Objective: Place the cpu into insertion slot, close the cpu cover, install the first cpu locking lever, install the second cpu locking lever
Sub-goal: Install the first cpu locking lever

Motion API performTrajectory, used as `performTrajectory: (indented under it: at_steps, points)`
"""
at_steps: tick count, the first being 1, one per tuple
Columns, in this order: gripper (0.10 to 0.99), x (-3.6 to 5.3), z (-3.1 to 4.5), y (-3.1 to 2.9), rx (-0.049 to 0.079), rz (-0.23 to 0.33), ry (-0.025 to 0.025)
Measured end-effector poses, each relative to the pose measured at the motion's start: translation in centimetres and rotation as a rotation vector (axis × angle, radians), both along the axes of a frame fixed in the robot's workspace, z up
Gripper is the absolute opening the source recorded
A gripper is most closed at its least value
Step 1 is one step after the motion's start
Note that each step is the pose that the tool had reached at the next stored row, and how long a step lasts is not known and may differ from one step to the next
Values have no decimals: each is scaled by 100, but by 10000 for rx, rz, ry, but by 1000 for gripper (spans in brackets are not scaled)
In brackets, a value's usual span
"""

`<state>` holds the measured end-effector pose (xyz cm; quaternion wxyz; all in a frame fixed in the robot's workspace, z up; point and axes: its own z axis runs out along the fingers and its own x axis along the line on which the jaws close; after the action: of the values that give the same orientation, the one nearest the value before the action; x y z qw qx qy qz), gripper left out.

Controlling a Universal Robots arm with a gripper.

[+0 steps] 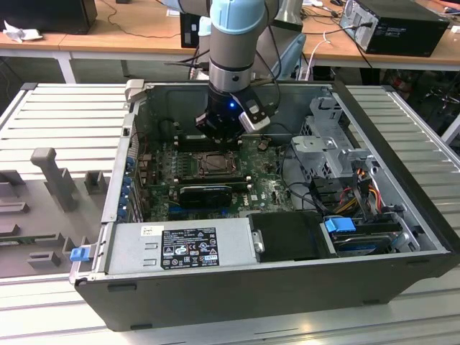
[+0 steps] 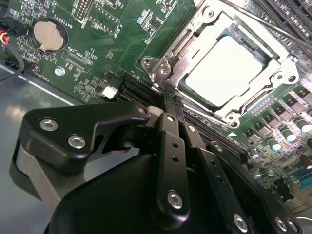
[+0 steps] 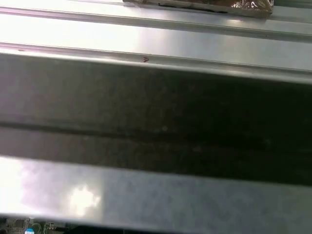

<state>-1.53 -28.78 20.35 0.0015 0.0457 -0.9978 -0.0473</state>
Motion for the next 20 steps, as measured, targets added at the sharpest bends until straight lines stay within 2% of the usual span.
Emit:
performTrajectory:
  at_steps: [2,7,16,18,20]
  points:
    - [106,0,1,3,-126,0,0]
    - [106,1,31,13,-137,-2,0]
    - [106,6,7,35,-327,2,3]
    - [106,6,10,37,-327,-1,19]
    - [106,6,26,36,-373,2,89]
